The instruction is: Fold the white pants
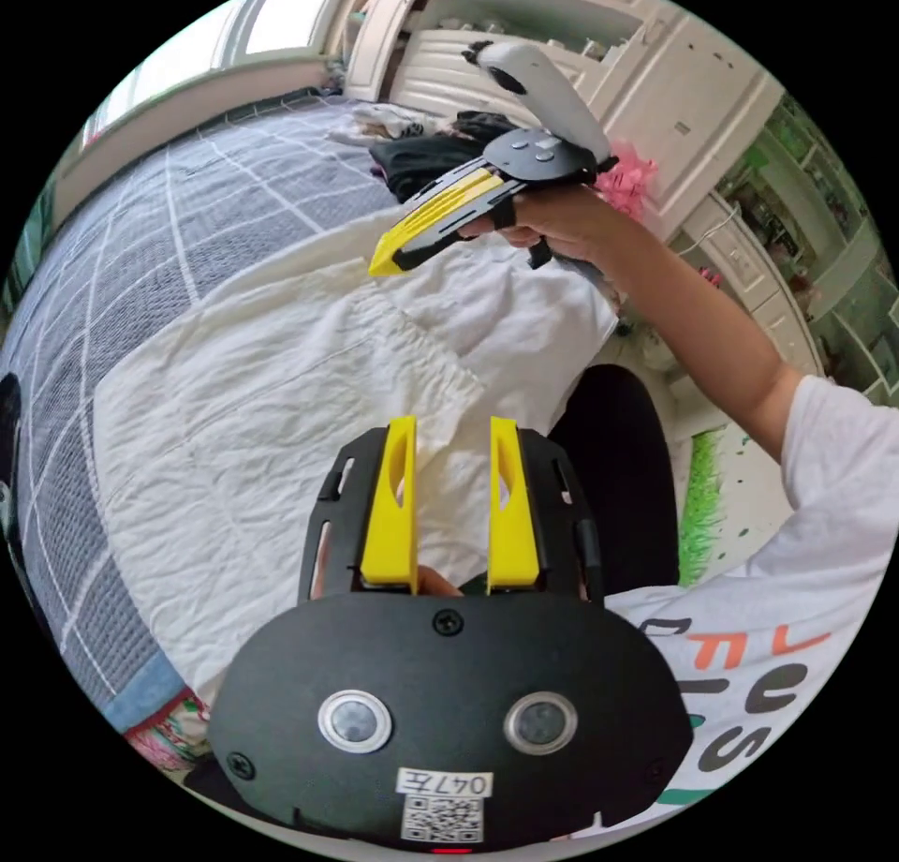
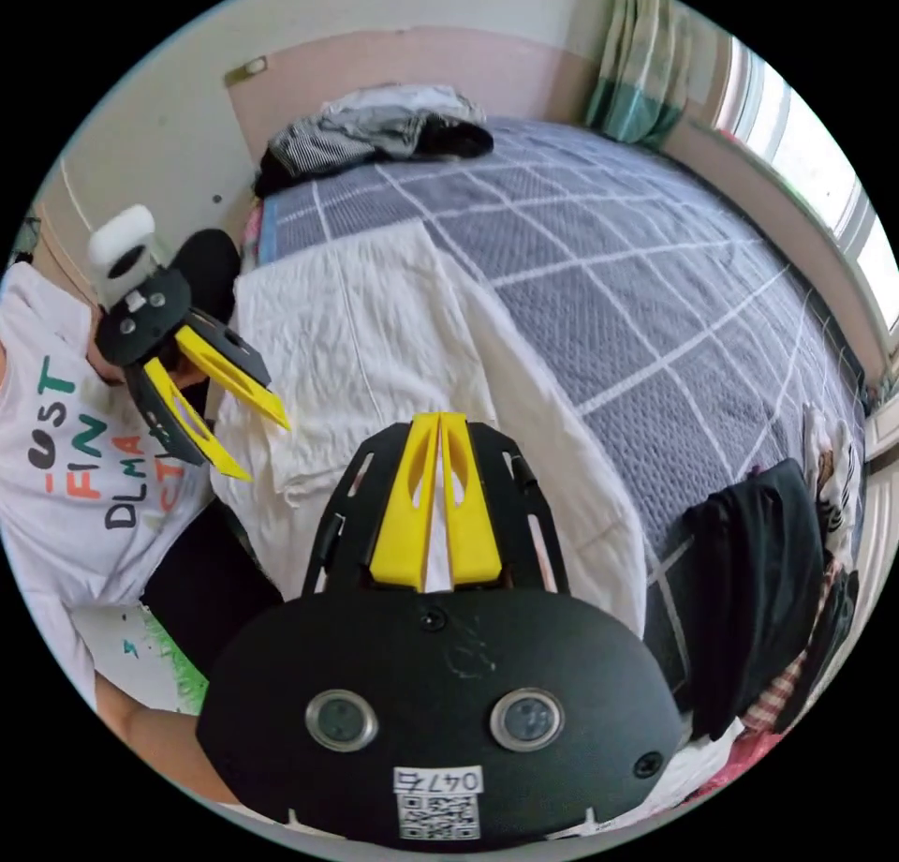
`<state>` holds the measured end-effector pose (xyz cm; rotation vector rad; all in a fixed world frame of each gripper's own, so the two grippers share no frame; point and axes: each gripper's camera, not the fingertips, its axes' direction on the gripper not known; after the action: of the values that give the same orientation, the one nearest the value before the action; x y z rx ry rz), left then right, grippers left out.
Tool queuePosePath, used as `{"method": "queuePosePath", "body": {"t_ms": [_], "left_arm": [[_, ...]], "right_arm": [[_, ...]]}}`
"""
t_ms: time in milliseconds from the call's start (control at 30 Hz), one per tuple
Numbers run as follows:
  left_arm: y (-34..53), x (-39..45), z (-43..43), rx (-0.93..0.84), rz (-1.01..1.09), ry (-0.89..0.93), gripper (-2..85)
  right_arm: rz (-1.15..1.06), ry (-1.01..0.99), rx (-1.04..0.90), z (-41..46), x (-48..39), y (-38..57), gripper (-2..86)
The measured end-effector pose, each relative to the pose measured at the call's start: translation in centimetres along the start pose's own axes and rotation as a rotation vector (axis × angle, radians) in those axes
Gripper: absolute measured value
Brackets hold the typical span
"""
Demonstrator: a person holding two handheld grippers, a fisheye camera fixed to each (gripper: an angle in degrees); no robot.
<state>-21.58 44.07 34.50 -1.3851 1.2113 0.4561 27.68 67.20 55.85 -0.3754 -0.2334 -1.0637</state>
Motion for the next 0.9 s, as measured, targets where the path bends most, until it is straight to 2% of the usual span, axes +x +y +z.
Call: {"method": "queuePosePath", "body": {"t_ms": [67,100,167,233,300,367,433,500,567,633,700,833,900], "left_arm": [[-1.6,0.6,2.4,-0.079,0.008,0.017,11.6],[-1.9,0.9,2.4,-0.072,0.007,0.009,11.2],[-3.0,2.4,1.7,-0.031,0.053,0.024,10.5],[-4.3,4.2,1.2,0.015,0.109,0.028,11.6],[-6.1,6.4,1.5,0.027,0.203,0.013,12.9],[-9.2,8.4,2.5,0.005,0.313,0.030,13.8],[-12.0,8.7,3.0,-0.003,0.347,0.059,13.9],[-15.3,8.6,3.5,-0.026,0.370,0.085,13.8],[-20.1,8.4,4.6,-0.099,0.397,0.106,13.6],[-23.0,8.5,5.6,-0.142,0.404,0.165,13.5],[-25.1,9.0,6.7,-0.158,0.406,0.231,13.5],[-26.8,10.0,11.2,-0.255,0.402,0.192,13.7],[-26.8,9.8,12.8,-0.288,0.397,0.235,13.5]], "right_arm": [[0.015,0.018,-0.160,2.3,-0.3,1.7,-0.4],[0.038,0.028,-0.170,2.7,-0.6,3.0,-0.3],[0.081,0.090,-0.096,0.2,-1.4,5.2,-0.1],[0.206,0.168,0.129,-6.1,-2.6,10.3,1.1],[0.308,0.205,0.246,-10.3,-3.9,15.6,2.9],[0.412,0.304,0.260,-12.7,-5.9,21.2,4.5],[0.500,0.440,0.194,-13.6,-9.1,27.7,5.4],[0.563,0.471,0.152,-13.3,-11.3,31.6,5.6],[0.692,0.462,0.154,-12.8,-12.6,34.9,6.2],[0.864,0.347,0.243,-12.1,-13.1,39.2,6.7],[0.935,0.250,0.307,-11.3,-13.0,41.9,6.9],[0.937,0.254,0.229,-9.9,-12.0,45.1,7.8],[0.941,0.179,0.272,-9.6,-11.2,46.4,8.8]]}}
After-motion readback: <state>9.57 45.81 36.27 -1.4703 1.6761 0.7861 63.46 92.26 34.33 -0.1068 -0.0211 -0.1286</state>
